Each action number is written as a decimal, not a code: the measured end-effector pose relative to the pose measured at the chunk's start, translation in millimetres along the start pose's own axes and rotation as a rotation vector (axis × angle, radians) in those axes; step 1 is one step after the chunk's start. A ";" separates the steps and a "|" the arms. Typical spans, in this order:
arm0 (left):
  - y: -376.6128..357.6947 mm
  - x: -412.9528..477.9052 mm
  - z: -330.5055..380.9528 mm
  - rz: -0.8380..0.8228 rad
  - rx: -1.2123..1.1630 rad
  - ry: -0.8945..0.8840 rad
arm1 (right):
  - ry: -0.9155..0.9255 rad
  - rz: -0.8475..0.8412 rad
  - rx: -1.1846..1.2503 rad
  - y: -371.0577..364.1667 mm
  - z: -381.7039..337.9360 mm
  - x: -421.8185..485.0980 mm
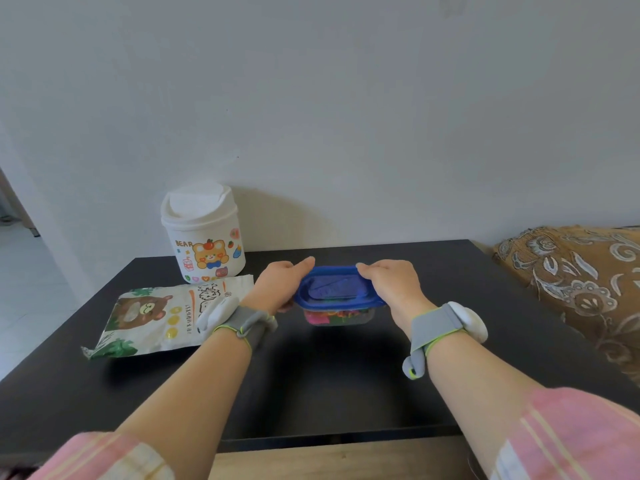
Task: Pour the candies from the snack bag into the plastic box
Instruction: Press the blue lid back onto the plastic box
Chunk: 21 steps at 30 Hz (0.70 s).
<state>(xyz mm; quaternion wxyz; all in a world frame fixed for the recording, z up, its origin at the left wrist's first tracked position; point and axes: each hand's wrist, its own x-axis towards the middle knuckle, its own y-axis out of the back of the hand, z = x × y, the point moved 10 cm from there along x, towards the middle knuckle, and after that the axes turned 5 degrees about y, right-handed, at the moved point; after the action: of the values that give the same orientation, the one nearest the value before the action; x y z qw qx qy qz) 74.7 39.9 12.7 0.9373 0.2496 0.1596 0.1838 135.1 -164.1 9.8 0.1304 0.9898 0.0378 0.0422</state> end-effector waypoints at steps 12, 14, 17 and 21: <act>-1.3 3.5 0.2 -0.019 -0.135 -0.064 | -0.290 -0.307 0.059 -22.9 13.2 -18.8; -1.7 0.7 3.9 -0.026 -0.137 -0.087 | -0.319 -0.336 0.144 -27.9 9.6 -24.6; 4.6 -4.8 9.4 0.041 -0.007 -0.120 | -0.267 -0.273 0.117 -25.8 4.1 -21.4; -2.8 -9.8 -0.8 -0.068 0.071 -0.002 | -0.271 -0.240 0.123 -24.9 5.2 -20.2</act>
<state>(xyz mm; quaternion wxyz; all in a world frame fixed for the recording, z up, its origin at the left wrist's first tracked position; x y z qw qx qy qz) 66.4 33.8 12.6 0.9337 0.2773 0.1733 0.1458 113.9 -143.2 -3.2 0.0778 0.9809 0.1403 -0.1096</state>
